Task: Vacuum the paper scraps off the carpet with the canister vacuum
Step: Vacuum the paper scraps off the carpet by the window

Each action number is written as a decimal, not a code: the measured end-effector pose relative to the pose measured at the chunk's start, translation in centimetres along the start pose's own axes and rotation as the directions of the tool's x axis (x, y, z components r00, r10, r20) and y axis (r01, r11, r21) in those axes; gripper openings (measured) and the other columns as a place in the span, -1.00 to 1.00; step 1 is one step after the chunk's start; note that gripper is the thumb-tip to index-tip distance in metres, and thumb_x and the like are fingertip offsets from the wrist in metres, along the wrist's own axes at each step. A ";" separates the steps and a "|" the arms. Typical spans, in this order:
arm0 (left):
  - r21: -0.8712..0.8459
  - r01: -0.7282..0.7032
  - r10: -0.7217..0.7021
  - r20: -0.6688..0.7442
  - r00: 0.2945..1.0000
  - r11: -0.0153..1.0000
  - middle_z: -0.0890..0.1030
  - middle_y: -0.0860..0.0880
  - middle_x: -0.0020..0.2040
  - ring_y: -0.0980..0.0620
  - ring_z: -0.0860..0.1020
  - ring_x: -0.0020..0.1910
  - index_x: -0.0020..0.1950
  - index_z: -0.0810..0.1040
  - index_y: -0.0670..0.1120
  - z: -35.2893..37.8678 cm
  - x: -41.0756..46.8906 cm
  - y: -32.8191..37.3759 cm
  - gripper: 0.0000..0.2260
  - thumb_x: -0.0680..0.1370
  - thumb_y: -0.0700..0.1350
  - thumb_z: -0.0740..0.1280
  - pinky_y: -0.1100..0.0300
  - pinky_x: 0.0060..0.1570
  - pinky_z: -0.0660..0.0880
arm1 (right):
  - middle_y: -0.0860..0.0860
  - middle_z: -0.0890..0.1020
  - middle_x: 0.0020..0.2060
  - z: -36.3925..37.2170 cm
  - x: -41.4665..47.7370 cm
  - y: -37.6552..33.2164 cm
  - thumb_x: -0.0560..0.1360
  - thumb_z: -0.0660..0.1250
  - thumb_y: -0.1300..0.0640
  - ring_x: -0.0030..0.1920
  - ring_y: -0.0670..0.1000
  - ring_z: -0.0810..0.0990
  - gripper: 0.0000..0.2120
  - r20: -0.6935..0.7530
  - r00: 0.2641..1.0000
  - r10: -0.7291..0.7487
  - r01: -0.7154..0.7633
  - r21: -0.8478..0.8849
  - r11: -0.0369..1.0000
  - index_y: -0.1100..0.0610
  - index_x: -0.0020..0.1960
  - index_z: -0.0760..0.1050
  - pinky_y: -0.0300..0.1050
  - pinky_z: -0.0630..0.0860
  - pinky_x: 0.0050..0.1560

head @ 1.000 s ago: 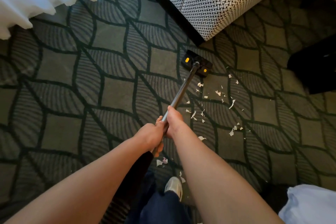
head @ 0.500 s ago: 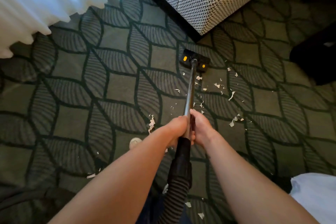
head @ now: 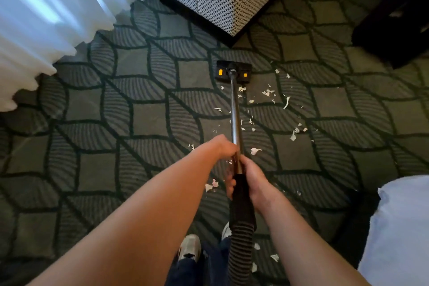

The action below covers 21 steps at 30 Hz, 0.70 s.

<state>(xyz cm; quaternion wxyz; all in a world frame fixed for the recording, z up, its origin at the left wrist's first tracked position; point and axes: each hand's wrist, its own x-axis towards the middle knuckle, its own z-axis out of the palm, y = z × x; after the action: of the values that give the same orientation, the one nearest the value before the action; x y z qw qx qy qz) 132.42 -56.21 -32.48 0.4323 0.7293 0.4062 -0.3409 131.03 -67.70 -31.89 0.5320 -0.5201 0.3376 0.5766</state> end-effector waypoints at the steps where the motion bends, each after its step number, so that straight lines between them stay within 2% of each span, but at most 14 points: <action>1: 0.015 -0.027 0.027 -0.004 1.000 1.000 0.57 -0.20 0.21 -0.16 0.55 0.19 0.29 0.50 -0.25 0.2 0.3 -0.2 -0.66 0.59 -0.08 0.26 0.07 0.12 0.48 | 0.06 0.37 -0.49 -0.3 0.2 0.7 0.57 0.17 -0.20 -0.63 -0.02 0.34 -0.49 -0.014 1.000 -0.015 0.015 -0.001 1.000 0.15 -0.37 0.41 -0.27 0.33 -0.60; 3: 0.047 -0.082 0.082 -0.009 0.997 0.996 0.58 -0.21 0.18 -0.17 0.56 0.16 0.27 0.51 -0.26 0.9 0.5 -0.7 -0.68 0.58 -0.11 0.26 0.06 0.07 0.49 | 0.06 0.36 -0.50 -0.9 0.4 1.8 0.58 0.15 -0.19 -0.64 -0.02 0.33 -0.51 -0.046 0.998 -0.042 0.041 -0.019 0.999 0.15 -0.35 0.39 -0.29 0.32 -0.61; 5: 0.066 -0.109 0.111 -0.015 0.994 0.992 0.58 -0.17 0.07 -0.13 0.57 0.05 0.25 0.51 -0.25 2.0 0.5 -1.5 -0.67 0.59 -0.06 0.26 0.11 -0.06 0.47 | 0.06 0.36 -0.52 -1.0 0.0 2.2 0.59 0.15 -0.19 -0.65 -0.02 0.33 -0.50 -0.067 0.996 -0.066 0.062 -0.059 0.996 0.15 -0.35 0.39 -0.29 0.32 -0.60; 8: 0.008 -0.125 0.125 -0.034 0.992 0.992 0.54 -0.12 -0.06 -0.09 0.55 -0.08 0.19 0.52 -0.25 3.0 -0.1 -2.3 -0.68 0.59 -0.02 0.29 0.14 -0.15 0.44 | 0.05 0.36 -0.55 -0.6 -0.6 2.7 0.59 0.16 -0.20 -0.63 -0.02 0.34 -0.50 -0.096 0.990 -0.104 0.094 -0.098 0.991 0.14 -0.36 0.38 -0.27 0.32 -0.57; 11: -0.007 -0.131 0.131 -0.034 0.991 0.991 0.55 -0.14 -0.04 -0.06 0.51 -0.14 0.19 0.50 -0.26 3.3 -0.7 -3.0 -0.70 0.59 -0.06 0.28 0.15 -0.25 0.46 | 0.05 0.37 -0.60 0.0 -1.4 3.9 0.62 0.11 -0.19 -0.65 -0.02 0.35 -0.51 -0.115 0.988 -0.108 0.094 -0.120 0.988 0.14 -0.31 0.38 -0.26 0.34 -0.58; 16: -0.008 -0.119 0.119 -0.035 0.992 0.993 0.55 -0.14 -0.05 -0.08 0.55 -0.11 0.19 0.49 -0.27 3.6 -2.0 -4.0 -0.67 0.57 -0.04 0.32 0.13 -0.07 0.51 | 0.05 0.37 -0.59 0.7 -2.8 6.4 0.61 0.11 -0.19 -0.64 -0.02 0.34 -0.51 -0.116 0.990 -0.085 0.077 -0.069 0.995 0.17 -0.28 0.41 -0.28 0.35 -0.60; 19: 0.008 -0.116 0.116 -0.029 0.993 0.993 0.55 -0.15 -0.04 -0.09 0.55 -0.07 0.19 0.49 -0.27 4.1 -3.3 -4.4 -0.68 0.56 -0.07 0.32 0.12 -0.10 0.50 | 0.05 0.36 -0.58 0.9 -3.7 7.7 0.58 0.14 -0.18 -0.63 -0.01 0.34 -0.52 -0.123 0.989 -0.076 0.066 -0.088 0.994 0.15 -0.34 0.37 -0.27 0.34 -0.58; 21: 0.026 -0.122 0.122 -0.018 0.992 0.992 0.58 -0.18 0.04 -0.13 0.58 0.03 0.19 0.49 -0.28 4.3 -4.4 -4.5 -0.68 0.56 -0.07 0.30 0.09 -0.03 0.50 | 0.05 0.35 -0.58 0.9 -4.6 8.2 0.57 0.15 -0.17 -0.64 -0.01 0.33 -0.53 -0.128 0.990 -0.061 0.051 -0.080 0.996 0.14 -0.36 0.35 -0.28 0.33 -0.58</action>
<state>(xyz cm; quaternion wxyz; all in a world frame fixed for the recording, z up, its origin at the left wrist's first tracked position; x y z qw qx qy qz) 125.88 -60.05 -32.02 0.4392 0.7613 0.3611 -0.3115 122.42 -69.78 -28.65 0.5045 -0.5858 0.3345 0.5390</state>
